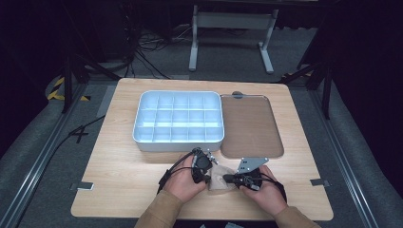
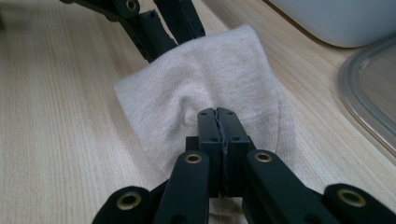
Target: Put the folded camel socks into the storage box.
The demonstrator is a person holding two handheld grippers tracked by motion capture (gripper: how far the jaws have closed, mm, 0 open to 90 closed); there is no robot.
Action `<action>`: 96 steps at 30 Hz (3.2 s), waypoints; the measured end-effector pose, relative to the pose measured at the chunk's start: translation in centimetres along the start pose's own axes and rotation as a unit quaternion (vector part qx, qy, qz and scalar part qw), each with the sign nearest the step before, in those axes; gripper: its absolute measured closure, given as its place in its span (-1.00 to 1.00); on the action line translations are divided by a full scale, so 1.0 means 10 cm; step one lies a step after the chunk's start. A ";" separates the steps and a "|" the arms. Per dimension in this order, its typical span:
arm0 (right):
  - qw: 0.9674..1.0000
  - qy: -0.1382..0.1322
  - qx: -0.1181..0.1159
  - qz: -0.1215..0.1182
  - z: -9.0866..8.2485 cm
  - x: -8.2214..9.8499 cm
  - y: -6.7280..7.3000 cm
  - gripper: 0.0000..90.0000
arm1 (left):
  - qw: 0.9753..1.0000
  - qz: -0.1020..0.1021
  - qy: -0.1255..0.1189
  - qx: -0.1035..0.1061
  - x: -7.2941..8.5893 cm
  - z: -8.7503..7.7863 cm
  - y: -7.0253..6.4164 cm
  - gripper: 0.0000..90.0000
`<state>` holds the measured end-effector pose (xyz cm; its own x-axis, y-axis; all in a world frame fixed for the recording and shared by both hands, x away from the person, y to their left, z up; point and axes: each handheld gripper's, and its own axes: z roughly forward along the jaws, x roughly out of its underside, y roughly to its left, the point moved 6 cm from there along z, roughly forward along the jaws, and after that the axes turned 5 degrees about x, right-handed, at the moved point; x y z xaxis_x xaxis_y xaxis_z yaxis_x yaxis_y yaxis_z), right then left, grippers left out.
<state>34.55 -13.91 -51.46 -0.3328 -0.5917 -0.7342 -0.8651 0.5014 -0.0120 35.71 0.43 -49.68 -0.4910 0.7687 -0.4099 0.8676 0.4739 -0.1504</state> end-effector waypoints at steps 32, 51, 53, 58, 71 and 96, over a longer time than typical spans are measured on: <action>0.999 0.009 0.029 -0.013 -0.05 -0.02 0.05 0.84 | 0.996 0.079 -0.037 0.002 -0.21 -0.06 -0.20 0.35; 0.991 0.094 0.069 0.061 -0.43 0.22 -0.25 0.83 | 0.996 0.076 -0.035 0.010 -0.23 -0.05 -0.23 0.37; 0.991 0.101 0.068 0.057 -0.39 0.23 -0.22 0.84 | 0.996 0.078 -0.034 0.010 -0.23 -0.05 -0.23 0.36; 0.992 0.096 0.059 0.057 -0.33 0.22 -0.18 0.84 | 0.997 0.073 -0.039 0.007 -0.24 -0.05 -0.23 0.37; 0.994 0.084 0.046 0.054 -0.24 0.19 -0.12 0.84 | 0.995 0.086 -0.041 0.008 -0.29 -0.02 -0.29 0.32; 0.994 0.077 0.041 0.061 -0.24 0.20 -0.12 0.80 | 0.996 0.070 -0.054 0.028 -0.32 0.18 -0.29 0.10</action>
<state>34.03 -17.19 -51.28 -0.4929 -0.6097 -0.6208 -0.7828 0.6221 0.0105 34.89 -4.23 -49.51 -0.3564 0.7739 -0.5236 0.9314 0.3386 -0.1335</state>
